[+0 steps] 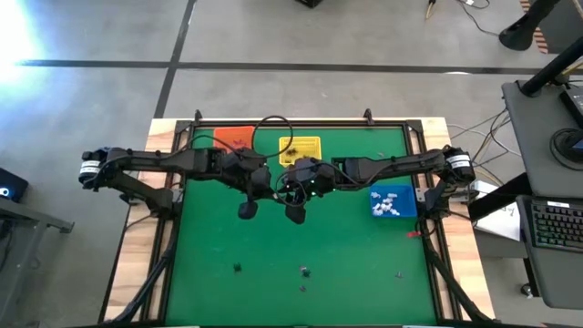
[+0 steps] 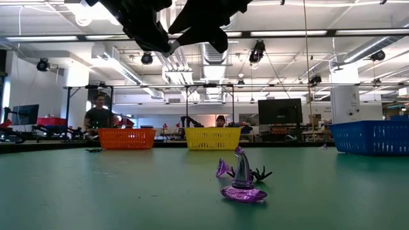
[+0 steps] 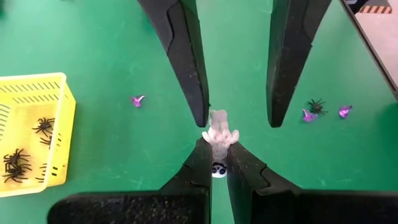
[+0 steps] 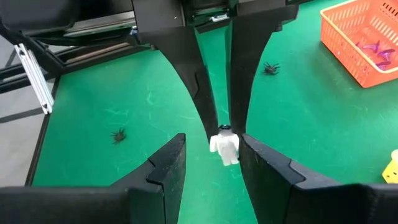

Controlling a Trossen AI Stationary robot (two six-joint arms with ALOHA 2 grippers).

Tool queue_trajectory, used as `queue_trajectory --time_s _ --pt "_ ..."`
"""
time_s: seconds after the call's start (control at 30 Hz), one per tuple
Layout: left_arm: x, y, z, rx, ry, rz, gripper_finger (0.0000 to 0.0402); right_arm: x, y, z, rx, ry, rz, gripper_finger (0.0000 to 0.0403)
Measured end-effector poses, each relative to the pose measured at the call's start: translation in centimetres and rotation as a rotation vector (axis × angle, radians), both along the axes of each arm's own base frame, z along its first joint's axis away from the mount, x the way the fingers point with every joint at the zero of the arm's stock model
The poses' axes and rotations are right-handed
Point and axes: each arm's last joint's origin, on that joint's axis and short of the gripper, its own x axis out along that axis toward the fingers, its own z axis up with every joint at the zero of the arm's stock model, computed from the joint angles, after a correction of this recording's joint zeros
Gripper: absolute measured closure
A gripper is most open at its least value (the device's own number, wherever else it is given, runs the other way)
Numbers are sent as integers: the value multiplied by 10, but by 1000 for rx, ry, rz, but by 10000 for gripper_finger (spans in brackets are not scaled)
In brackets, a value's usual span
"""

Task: Sort Halloween decoration
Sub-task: Put the white skeleton toy into the blue basket

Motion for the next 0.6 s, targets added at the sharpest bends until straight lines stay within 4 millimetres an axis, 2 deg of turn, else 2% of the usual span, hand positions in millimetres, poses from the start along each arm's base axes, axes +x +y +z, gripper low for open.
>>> queue_trajectory --time_s 0.43,0.6 --pt "0 0 2 3 -18 -1 401 -2 -2 -4 -20 42 -71 265" --pt "2 1 4 11 -47 -4 401 -2 -3 -4 -18 41 -75 277"
